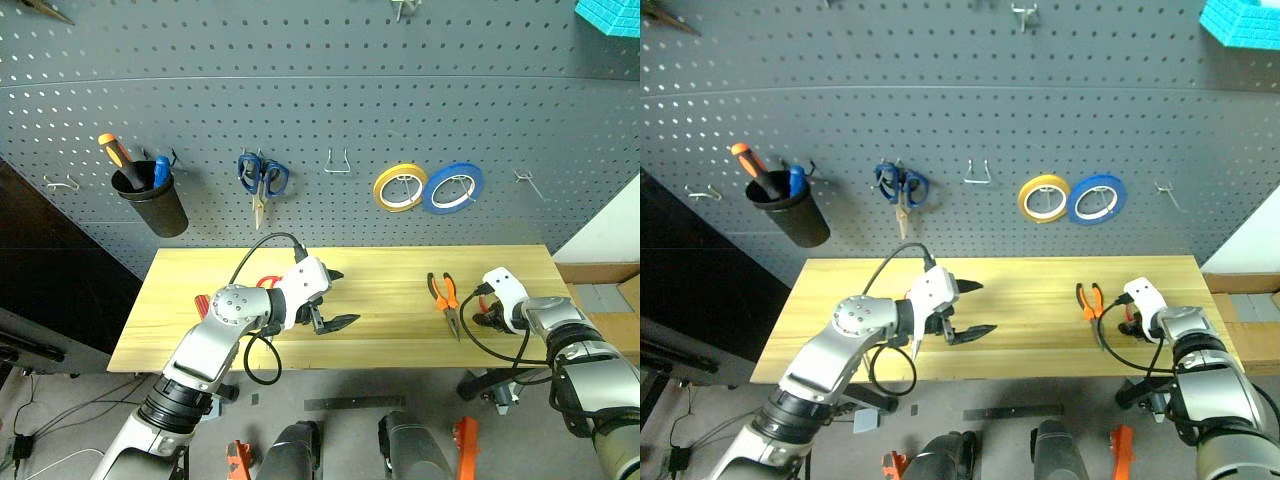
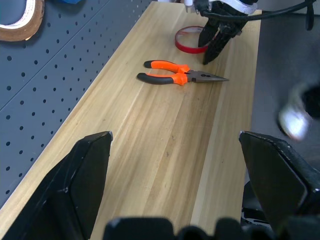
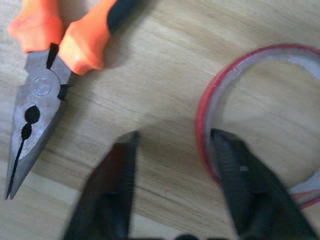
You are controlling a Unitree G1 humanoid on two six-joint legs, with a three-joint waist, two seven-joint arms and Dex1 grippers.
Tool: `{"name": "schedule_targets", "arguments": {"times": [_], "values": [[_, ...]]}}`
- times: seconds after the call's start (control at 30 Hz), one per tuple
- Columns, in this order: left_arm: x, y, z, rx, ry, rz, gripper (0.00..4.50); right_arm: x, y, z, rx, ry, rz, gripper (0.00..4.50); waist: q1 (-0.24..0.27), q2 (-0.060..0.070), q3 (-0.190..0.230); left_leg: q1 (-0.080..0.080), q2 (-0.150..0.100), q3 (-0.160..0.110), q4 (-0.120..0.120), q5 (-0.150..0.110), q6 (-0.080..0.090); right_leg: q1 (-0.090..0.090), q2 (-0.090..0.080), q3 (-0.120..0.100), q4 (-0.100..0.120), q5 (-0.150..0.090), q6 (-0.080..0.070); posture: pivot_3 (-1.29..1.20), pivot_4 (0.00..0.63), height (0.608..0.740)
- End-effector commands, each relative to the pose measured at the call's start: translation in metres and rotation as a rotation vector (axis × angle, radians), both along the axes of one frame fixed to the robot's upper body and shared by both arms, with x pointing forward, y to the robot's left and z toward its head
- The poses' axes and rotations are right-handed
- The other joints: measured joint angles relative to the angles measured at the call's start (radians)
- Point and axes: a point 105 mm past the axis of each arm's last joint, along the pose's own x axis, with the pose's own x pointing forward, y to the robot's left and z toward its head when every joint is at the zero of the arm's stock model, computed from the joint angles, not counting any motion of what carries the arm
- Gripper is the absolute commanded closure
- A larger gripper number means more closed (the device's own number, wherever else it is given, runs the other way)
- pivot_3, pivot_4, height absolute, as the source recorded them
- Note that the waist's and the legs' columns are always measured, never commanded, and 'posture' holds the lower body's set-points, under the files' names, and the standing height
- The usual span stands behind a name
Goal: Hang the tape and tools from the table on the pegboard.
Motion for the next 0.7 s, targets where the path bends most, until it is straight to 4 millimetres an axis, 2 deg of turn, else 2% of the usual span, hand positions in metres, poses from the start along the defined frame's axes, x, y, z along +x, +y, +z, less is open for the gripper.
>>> {"name": "schedule_targets", "arguments": {"times": [0.03, 0.1, 0.27, 0.33, 0.43, 0.57, 0.6, 0.7], "values": [[-0.002, -0.008, 0.015, -0.023, -0.051, -0.036, 0.13, -0.012, -0.008, -0.013, -0.071, 0.053, 0.025, 3.69, 0.002, 0.0, 0.0, 0.0, 0.0, 0.0, 0.0, 0.0, 0.0, 0.0, 0.0, 0.0, 0.0, 0.0, 0.0, -0.13, 0.201, 0.74], [-0.002, -0.01, 0.017, -0.04, -0.053, -0.035, 0.13, -0.015, -0.01, -0.015, -0.103, 0.054, 0.046, 4.42, 0.003, -0.001, 0.0, 0.0, 0.0, 0.0, 0.0, 0.0, 0.0, 0.0, 0.0, 0.001, 0.0, 0.0, 0.001, -0.14, 0.199, 0.74], [-0.002, -0.017, 0.026, -0.103, -0.05, -0.042, 0.13, -0.016, -0.011, -0.014, -0.134, -0.002, 0.102, 4.47, 0.006, -0.003, -0.001, 0.0, 0.0, 0.0, 0.001, 0.0, 0.0, 0.001, 0.0, 0.002, 0.0, 0.001, 0.003, -0.15, 0.2, 0.74], [-0.004, -0.021, 0.029, -0.118, -0.052, -0.054, 0.13, -0.015, -0.012, -0.006, -0.128, -0.063, 0.107, 4.47, 0.007, -0.003, -0.001, 0.001, 0.0, 0.0, 0.001, 0.0, 0.0, 0.001, 0.0, 0.003, 0.0, 0.0, 0.004, -0.16, 0.201, 0.74], [-0.005, -0.024, 0.034, -0.141, -0.054, -0.065, 0.13, -0.016, -0.012, 0.013, -0.123, -0.164, 0.098, 4.47, 0.009, -0.002, 0.0, 0.0, -0.001, -0.001, 0.001, 0.0, 0.0, 0.0, 0.0, 0.003, 0.0, 0.0, 0.004, -0.17, 0.2, 0.74], [-0.003, -0.03, 0.046, -0.176, -0.076, -0.075, 0.13, -0.021, -0.011, 0.066, -0.167, -0.396, 0.057, 4.47, 0.005, 0.0, 0.001, -0.006, -0.001, 0.003, 0.0, 0.0, 0.0, -0.009, 0.0, 0.01, 0.002, 0.001, 0.005, -0.18, 0.202, 0.74], [-0.003, -0.03, 0.048, -0.182, -0.078, -0.076, 0.13, -0.024, -0.009, 0.074, -0.179, -0.428, 0.053, 4.47, 0.002, 0.0, 0.001, -0.006, -0.001, 0.005, 0.001, 0.0, 0.0, -0.011, 0.0, 0.012, 0.002, 0.001, 0.006, -0.18, 0.203, 0.74], [0.0, -0.035, 0.056, -0.207, -0.093, -0.087, 0.13, -0.033, 0.008, 0.111, -0.199, -0.58, 0.039, 4.47, -0.002, -0.001, 0.002, -0.007, 0.001, 0.01, 0.001, 0.0, 0.001, -0.015, 0.0, 0.016, 0.004, 0.001, 0.008, -0.2, 0.207, 0.74]]}}
